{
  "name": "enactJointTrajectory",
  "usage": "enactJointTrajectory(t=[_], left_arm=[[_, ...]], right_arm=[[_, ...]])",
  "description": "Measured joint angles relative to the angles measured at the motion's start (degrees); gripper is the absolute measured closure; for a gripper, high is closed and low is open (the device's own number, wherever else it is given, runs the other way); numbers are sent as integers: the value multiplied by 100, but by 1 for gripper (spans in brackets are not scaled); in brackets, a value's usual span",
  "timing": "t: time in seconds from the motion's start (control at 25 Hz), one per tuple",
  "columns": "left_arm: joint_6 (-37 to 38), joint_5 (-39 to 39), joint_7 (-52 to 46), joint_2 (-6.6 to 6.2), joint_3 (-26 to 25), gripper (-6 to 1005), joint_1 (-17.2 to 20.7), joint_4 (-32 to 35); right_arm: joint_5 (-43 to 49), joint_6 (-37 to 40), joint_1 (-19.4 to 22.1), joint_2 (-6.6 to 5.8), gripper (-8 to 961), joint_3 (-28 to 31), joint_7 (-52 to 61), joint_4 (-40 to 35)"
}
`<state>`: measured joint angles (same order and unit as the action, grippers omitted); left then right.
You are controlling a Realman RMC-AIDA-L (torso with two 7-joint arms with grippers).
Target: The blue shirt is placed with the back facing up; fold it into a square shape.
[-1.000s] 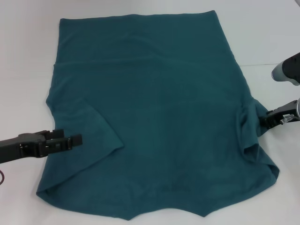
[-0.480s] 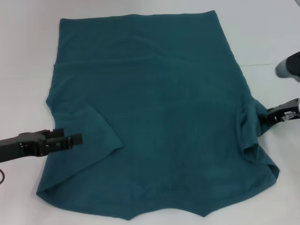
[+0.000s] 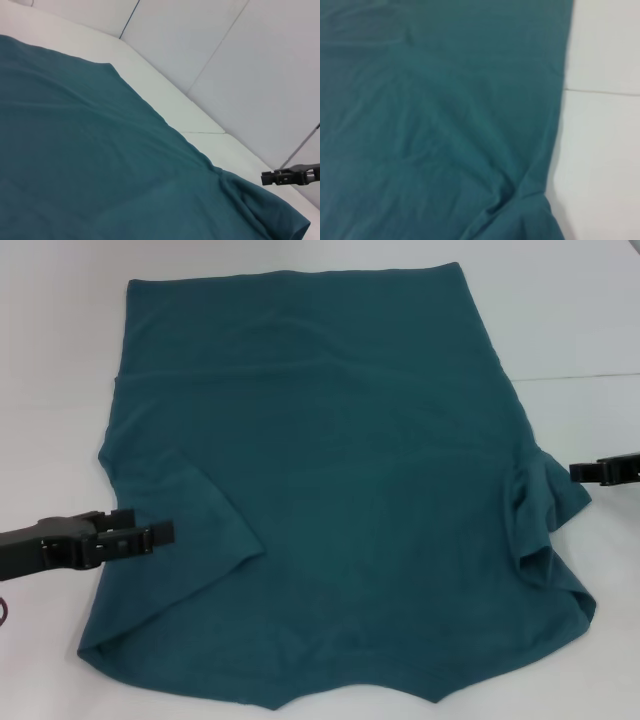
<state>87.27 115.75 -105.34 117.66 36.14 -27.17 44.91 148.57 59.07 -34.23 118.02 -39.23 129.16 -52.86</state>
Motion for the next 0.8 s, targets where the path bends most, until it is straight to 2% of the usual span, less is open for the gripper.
enactJointTrajectory(t=[0.24,0.48,0.8], left_arm=[[0,0,31,-13,38,66,-48,3],[12,0,45,-24,17,66,-48,9],[38,0,48,-23,42,66,-39,9]], right_arm=[[-19,45,58,34,483,399,149,50],[15,-24,110,-1,466,417,296,136],[23,-609,58,-14,467,357,200,657]])
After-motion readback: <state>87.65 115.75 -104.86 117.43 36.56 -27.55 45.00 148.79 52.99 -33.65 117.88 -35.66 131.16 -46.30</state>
